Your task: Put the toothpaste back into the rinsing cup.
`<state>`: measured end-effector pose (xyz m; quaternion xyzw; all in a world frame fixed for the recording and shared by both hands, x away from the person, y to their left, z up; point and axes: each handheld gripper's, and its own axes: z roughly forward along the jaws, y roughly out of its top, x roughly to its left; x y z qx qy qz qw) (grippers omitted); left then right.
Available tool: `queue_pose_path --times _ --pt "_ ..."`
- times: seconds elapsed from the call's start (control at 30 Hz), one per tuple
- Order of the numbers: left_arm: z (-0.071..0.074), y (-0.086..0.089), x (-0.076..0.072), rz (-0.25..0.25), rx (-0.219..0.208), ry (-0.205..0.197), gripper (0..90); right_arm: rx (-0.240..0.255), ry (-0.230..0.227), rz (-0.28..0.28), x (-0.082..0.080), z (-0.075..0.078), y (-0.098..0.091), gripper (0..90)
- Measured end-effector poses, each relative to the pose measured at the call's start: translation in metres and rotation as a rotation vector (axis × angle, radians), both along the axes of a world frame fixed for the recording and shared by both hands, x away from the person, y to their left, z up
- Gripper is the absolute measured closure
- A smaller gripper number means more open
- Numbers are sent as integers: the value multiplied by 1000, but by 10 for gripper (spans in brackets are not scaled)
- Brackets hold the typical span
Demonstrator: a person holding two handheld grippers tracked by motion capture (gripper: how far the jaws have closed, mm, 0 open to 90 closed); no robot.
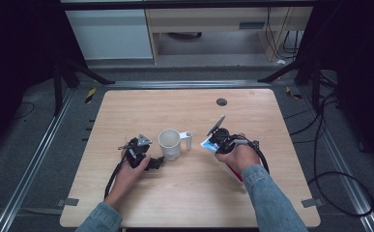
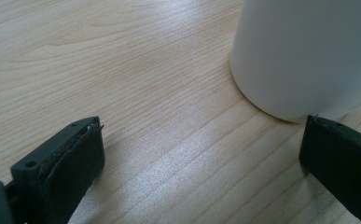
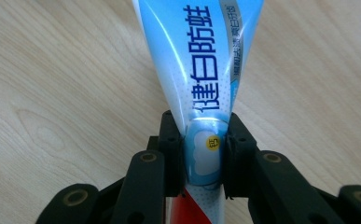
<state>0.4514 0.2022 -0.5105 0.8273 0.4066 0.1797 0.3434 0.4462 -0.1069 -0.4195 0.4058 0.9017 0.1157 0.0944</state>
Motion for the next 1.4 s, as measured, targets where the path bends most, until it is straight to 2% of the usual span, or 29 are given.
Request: queue_pose_path --times 0.4,0.7,0.77,1.27,1.4 --pt "0 0 0 -2 3 -2 0 51 -73 -32 5 31 -9 730" --pt "0 0 0 -2 2 -1 0 93 -126 -32 7 47 -14 731" --pt "0 0 0 -2 2 -1 0 116 -137 -39 7 50 -15 730" --pt "0 0 0 -2 2 -2 0 242 -273 -69 10 64 -18 730" --pt "0 0 0 -2 2 -1 0 268 -289 -82 11 66 -18 730"
